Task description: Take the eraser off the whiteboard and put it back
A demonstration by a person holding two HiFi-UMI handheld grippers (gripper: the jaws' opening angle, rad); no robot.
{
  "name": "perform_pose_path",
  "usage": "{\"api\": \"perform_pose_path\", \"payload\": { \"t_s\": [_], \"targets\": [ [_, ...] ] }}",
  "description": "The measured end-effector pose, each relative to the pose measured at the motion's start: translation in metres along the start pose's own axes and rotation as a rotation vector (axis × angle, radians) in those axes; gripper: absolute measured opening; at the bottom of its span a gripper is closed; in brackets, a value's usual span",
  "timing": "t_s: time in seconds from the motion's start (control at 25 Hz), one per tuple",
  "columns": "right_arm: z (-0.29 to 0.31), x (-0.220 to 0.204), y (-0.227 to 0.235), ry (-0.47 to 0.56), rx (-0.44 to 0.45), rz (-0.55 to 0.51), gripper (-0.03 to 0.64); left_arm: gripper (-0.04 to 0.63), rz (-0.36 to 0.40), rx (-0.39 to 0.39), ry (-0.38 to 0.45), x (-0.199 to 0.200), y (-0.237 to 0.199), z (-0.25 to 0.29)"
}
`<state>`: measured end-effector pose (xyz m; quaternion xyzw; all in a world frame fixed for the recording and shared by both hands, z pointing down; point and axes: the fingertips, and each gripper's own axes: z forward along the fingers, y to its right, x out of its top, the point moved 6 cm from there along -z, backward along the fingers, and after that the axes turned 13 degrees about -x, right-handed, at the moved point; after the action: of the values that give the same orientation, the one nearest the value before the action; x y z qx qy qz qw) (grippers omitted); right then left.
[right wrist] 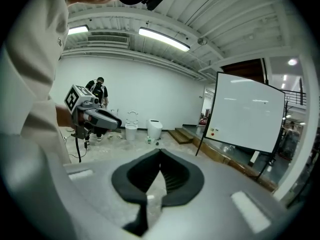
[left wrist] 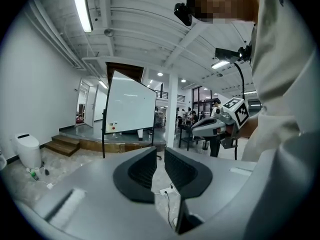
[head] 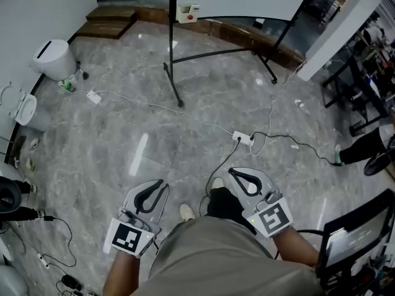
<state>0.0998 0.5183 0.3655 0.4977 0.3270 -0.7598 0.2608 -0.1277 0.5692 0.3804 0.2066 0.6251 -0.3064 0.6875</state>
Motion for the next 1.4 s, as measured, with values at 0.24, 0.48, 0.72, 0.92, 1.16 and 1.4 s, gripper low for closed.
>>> {"api": "perform_pose_path", "payload": {
  "t_s": [0.24,0.48,0.72,0.92,1.16,1.4],
  "targets": [
    [0.017,-0.008,0.027,0.0,0.007,0.01,0.003,0.055,-0.008,0.018,-0.058,0.004,-0.015,0.024],
    [0.045,-0.013,0.062,0.023,0.047,0.029,0.003,0.055,-0.017,0.055,-0.091,0.012,-0.03,0.058],
    [0.077,-0.014,0.127,0.046,0.067,0.034,0.006,0.055,0.003,0.1,-0.099,0.04,-0.063,0.113],
    [0.097,-0.017,0.192,0.057,0.058,0.051,0.008,0.055,0.045,0.142,-0.111,0.067,-0.09,0.167],
    [0.136,-0.038,0.235,0.029,0.074,0.056,0.008,0.055,0.033,0.142,-0.104,0.074,-0.113,0.217],
    [0.195,-0.033,0.236,0.023,0.1,0.054,0.008,0.056,0.017,0.157,-0.114,0.065,-0.171,0.229]
  ]
}}
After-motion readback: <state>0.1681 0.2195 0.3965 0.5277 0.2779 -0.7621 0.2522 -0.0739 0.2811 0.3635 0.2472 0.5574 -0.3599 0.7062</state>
